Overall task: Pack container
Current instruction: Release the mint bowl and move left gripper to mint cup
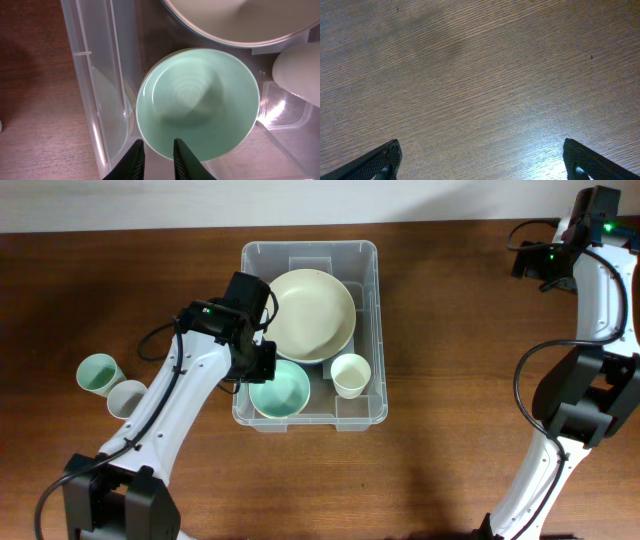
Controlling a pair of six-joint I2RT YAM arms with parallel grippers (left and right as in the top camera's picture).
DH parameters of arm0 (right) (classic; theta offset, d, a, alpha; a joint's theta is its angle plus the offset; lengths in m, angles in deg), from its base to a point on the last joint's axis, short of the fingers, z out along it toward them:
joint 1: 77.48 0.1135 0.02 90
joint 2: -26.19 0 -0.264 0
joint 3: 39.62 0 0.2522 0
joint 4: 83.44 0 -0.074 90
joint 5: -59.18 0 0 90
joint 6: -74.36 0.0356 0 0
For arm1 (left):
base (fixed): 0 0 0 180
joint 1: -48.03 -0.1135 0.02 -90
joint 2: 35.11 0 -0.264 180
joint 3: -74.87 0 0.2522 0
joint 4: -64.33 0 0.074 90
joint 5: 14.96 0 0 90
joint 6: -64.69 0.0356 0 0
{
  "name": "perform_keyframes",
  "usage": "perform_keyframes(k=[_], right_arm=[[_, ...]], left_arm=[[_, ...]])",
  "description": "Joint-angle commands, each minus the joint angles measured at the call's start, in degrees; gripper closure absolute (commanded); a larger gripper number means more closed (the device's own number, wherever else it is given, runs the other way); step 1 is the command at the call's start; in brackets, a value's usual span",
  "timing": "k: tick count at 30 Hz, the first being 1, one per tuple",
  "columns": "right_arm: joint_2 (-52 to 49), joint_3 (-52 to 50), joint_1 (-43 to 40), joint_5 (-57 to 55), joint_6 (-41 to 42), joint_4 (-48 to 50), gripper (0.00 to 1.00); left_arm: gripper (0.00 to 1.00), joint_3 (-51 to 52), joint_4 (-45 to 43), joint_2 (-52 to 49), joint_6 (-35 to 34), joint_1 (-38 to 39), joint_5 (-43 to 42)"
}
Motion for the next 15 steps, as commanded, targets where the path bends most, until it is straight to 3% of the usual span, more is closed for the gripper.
perform_keyframes(k=[1, 9, 15], right_arm=[[0.96, -0.42, 0.00, 0.11, 0.66, 0.02, 0.01], [0.96, -0.42, 0.00, 0.11, 0.66, 0.02, 0.01], [0.96, -0.42, 0.00, 0.09, 0.66, 0.02, 0.01]], left_arm=[[0.78, -1.09, 0.07, -0.48, 0.55, -0.04, -0.57], [0.78, -9.09, 2.80, -0.13, 0.46, -3.34, 9.40], [0.80, -13.25, 3.06, 0.09, -3.43, -15.21, 9.97]])
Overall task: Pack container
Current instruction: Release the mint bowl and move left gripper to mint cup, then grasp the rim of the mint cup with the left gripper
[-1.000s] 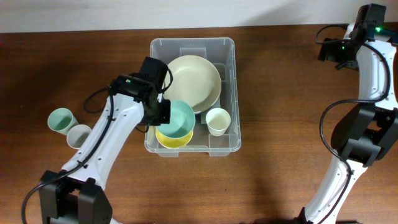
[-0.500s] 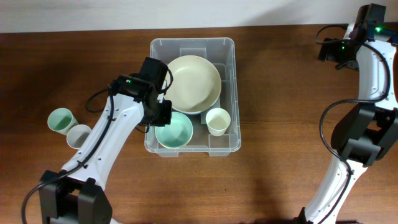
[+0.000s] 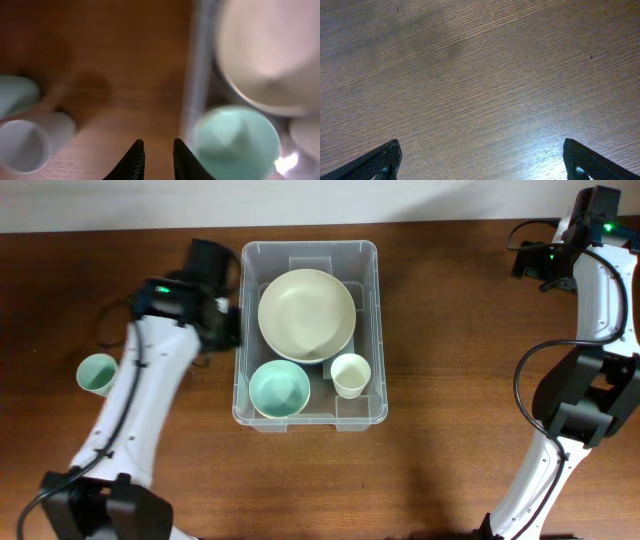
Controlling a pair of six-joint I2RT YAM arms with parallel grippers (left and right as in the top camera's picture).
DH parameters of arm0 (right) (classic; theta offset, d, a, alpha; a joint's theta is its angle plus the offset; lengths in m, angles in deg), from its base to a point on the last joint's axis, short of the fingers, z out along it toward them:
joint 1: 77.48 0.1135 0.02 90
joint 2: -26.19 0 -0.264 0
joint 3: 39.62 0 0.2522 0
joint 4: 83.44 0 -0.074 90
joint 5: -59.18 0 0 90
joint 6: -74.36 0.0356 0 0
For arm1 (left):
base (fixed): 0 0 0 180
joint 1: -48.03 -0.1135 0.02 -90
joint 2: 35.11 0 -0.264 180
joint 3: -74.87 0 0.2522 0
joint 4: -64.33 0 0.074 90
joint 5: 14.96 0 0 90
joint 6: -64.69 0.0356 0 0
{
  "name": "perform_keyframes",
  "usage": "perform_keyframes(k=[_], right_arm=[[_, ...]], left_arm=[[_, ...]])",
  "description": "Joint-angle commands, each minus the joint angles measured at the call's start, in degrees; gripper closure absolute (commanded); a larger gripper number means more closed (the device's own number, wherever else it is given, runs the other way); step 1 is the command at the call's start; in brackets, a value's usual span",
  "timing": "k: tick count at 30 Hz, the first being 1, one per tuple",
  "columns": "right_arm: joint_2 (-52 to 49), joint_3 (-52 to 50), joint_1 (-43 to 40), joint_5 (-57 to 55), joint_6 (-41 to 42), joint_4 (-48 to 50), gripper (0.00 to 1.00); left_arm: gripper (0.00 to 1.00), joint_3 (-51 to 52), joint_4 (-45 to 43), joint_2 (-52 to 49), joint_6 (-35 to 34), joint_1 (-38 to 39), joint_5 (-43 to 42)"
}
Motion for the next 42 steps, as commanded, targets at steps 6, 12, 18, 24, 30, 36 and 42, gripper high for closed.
perform_keyframes(k=[6, 12, 18, 24, 30, 36, 42], right_arm=[[0.96, -0.42, 0.00, 0.11, 0.68, 0.02, 0.01], [0.96, -0.42, 0.00, 0.11, 0.68, 0.02, 0.01], [0.96, -0.42, 0.00, 0.11, 0.68, 0.02, 0.01], [0.96, -0.42, 0.00, 0.11, 0.68, 0.00, 0.01], [0.96, -0.42, 0.00, 0.11, 0.68, 0.02, 0.01], [0.96, -0.42, 0.00, 0.11, 0.68, 0.02, 0.01], [0.96, -0.42, 0.00, 0.11, 0.68, 0.02, 0.01]], left_arm=[[0.87, -1.79, -0.09, 0.20, -7.74, -17.53, 2.60], [0.87, -1.57, -1.27, 0.20, -10.78, -24.46, 4.81], [0.87, 3.02, -10.38, 0.00, -11.56, -29.53, 4.72], [0.87, 9.25, -16.41, -2.14, -11.54, -32.98, 4.02], [0.86, 11.37, -16.46, -6.86, -11.50, -33.14, 1.51], [0.86, 11.37, -17.59, -10.34, -10.16, -33.14, -3.04], [0.86, 11.32, -17.94, -10.23, -8.24, -33.14, -3.02]])
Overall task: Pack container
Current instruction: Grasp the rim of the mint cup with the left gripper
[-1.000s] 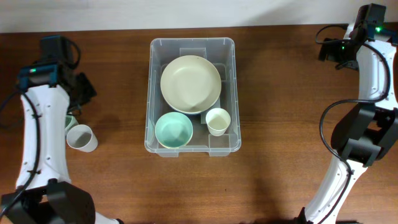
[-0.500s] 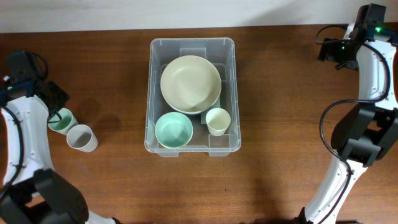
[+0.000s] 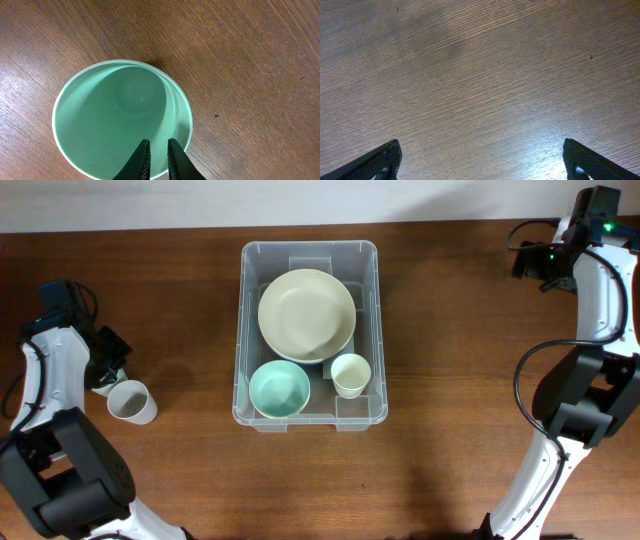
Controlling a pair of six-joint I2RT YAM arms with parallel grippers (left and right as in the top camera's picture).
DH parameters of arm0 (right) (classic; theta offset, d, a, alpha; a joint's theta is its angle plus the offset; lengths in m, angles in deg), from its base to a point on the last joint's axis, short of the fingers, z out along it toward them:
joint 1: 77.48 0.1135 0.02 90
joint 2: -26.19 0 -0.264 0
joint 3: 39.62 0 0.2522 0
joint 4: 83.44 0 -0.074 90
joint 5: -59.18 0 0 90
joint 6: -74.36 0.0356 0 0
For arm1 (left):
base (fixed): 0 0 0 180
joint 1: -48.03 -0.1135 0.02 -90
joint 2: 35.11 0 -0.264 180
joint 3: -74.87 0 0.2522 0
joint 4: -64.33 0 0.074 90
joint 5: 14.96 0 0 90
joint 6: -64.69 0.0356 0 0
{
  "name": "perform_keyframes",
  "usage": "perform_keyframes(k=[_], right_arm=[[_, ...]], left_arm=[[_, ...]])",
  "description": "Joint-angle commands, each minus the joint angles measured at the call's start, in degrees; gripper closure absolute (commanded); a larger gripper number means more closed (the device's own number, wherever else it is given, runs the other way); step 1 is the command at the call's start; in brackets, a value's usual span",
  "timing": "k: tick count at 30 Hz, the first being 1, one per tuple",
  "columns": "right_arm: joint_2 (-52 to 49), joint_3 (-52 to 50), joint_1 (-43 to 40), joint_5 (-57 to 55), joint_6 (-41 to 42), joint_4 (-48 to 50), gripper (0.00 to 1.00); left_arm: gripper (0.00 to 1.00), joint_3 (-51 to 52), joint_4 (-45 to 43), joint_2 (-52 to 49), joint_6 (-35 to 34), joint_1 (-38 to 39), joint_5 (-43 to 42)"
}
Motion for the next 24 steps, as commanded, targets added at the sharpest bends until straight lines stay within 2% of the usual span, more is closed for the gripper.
perform_keyframes(k=[1, 4, 14, 21, 22, 24], right_arm=[[0.96, -0.42, 0.00, 0.11, 0.63, 0.02, 0.01], [0.96, -0.42, 0.00, 0.09, 0.63, 0.00, 0.01], [0.96, -0.42, 0.00, 0.11, 0.63, 0.02, 0.01], [0.96, -0.42, 0.00, 0.11, 0.63, 0.02, 0.01], [0.96, -0.42, 0.00, 0.11, 0.63, 0.02, 0.01], [0.96, -0.42, 0.00, 0.11, 0.63, 0.02, 0.01]], left_arm=[[0.84, 0.13, -0.28, -0.17, 1.84, -0.15, -1.05], [0.82, -0.39, -0.09, 0.22, 2.23, -0.15, -1.03], [0.82, -1.25, -0.26, 7.34, 2.23, -0.13, -1.09], [0.81, -1.18, -0.50, 7.52, 2.23, -0.15, -1.09], [0.70, -1.18, -0.72, 7.41, 2.23, -0.13, -1.11], [0.58, -1.16, -0.90, 7.04, 2.23, -0.13, -1.16]])
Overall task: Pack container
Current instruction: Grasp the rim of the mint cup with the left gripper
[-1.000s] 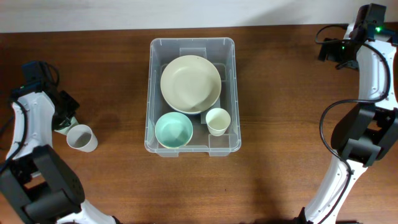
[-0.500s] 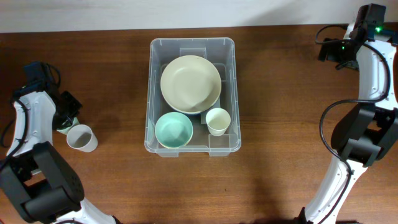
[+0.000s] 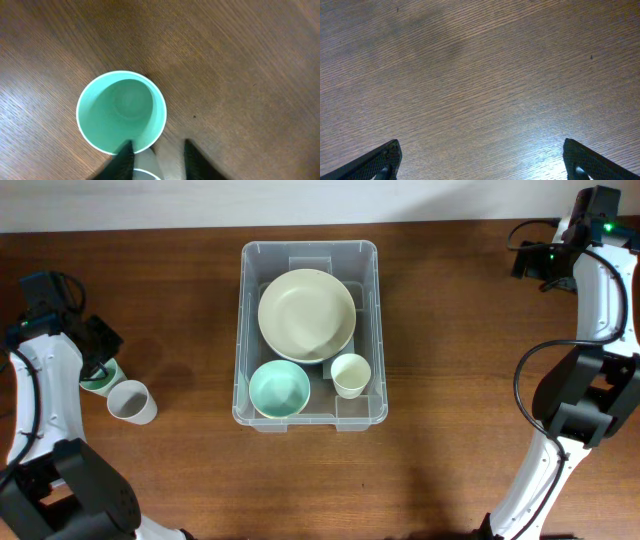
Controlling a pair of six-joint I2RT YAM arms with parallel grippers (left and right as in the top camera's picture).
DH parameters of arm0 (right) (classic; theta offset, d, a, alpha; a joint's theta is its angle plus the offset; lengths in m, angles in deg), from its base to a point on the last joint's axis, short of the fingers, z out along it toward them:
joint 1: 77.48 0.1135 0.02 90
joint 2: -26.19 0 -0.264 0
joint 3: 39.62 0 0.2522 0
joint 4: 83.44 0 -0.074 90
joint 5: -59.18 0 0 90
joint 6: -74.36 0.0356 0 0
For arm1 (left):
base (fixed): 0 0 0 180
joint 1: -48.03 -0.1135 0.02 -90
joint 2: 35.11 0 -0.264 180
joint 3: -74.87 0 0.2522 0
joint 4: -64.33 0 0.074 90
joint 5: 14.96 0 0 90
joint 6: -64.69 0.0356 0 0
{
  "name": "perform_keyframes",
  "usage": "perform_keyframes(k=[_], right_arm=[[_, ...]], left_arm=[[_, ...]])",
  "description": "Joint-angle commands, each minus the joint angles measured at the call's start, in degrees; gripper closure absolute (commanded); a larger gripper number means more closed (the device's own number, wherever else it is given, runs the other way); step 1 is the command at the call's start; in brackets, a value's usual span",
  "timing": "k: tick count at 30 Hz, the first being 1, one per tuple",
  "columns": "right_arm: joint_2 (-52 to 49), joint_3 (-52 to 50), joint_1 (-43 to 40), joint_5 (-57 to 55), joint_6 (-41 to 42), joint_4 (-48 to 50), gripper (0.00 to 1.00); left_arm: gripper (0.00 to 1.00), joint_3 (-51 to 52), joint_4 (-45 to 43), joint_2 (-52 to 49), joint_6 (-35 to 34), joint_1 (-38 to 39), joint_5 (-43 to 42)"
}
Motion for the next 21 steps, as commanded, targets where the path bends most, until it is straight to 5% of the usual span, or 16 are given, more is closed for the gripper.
perform_keyframes(k=[1, 11, 21], right_arm=[[0.96, -0.42, 0.00, 0.11, 0.68, 0.02, 0.01], [0.96, -0.42, 0.00, 0.09, 0.68, 0.02, 0.01], [0.96, -0.42, 0.00, 0.11, 0.68, 0.02, 0.01]], left_arm=[[0.54, -0.68, -0.46, 0.04, 0.90, -0.13, -0.59], [0.47, -0.44, -1.18, -5.03, 0.90, -0.04, -1.20], [0.58, -0.44, -1.79, -9.31, 0.92, -0.04, -0.96]])
